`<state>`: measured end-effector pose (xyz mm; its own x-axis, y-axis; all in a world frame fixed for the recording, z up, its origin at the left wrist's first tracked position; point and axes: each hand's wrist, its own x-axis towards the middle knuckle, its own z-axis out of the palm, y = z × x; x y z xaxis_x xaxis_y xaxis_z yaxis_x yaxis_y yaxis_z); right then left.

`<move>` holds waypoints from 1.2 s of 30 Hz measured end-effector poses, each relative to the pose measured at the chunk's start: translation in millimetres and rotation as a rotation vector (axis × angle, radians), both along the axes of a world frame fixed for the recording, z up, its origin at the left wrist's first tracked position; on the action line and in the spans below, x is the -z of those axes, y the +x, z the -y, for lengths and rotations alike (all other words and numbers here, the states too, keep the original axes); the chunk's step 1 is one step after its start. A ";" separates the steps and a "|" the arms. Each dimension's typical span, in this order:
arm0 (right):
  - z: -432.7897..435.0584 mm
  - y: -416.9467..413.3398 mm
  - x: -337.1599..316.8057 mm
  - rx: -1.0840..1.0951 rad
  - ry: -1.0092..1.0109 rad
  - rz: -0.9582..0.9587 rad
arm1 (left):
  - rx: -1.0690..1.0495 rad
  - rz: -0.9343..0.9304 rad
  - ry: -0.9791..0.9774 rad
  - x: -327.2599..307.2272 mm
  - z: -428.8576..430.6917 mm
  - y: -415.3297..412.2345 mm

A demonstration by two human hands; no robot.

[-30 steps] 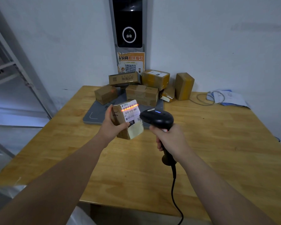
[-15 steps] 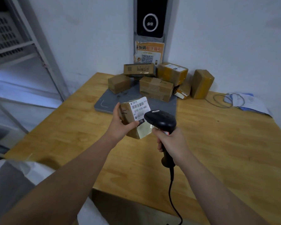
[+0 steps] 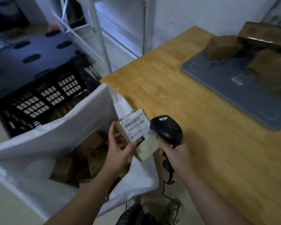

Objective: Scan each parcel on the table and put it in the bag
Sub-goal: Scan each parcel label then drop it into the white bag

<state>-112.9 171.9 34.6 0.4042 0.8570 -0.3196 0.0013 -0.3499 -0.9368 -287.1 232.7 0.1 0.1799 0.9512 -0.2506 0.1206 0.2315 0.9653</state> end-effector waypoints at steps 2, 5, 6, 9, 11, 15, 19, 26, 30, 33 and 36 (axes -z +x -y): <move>-11.5 -22.6 9.5 -0.030 -0.026 -0.017 | -0.093 -0.064 -0.056 16.2 2.4 -38.5; -25.9 -48.2 21.2 -0.086 -0.076 -0.029 | -0.206 -0.322 -0.081 41.9 -5.1 -82.7; -29.7 -55.0 24.5 -0.104 -0.093 -0.027 | -0.204 -0.490 -0.096 49.6 -10.4 -93.6; -42.3 -71.5 37.0 -0.153 -0.138 -0.014 | -0.074 -0.957 -0.101 72.3 -33.5 -110.9; -53.2 -81.5 44.7 -0.178 -0.136 0.042 | 0.028 -1.066 -0.068 84.4 -56.0 -109.8; -76.4 -94.7 60.1 -0.161 -0.120 0.111 | 0.211 -1.225 0.300 117.3 -104.0 -92.0; -87.6 -97.8 73.6 -0.123 -0.125 0.169 | 0.341 -1.315 0.446 150.4 -131.9 -81.0; -82.2 -89.8 77.3 -0.096 -0.160 0.197 | 0.490 -1.327 0.371 147.2 -119.1 -74.2; -77.1 -78.6 65.5 -0.021 -0.146 0.172 | 0.424 -1.151 0.298 109.9 -111.5 -64.8; -72.5 -67.2 50.8 0.029 -0.139 0.144 | 0.374 -1.048 0.351 79.8 -103.5 -57.2; -68.0 -51.5 32.2 0.083 -0.110 0.130 | 0.356 -0.997 0.484 52.6 -90.0 -46.9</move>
<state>-164.4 239.9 2.4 0.5162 0.7815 -0.3504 0.0861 -0.4544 -0.8866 -334.1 322.7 -52.5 0.3838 0.9217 -0.0559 0.8602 -0.3349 0.3845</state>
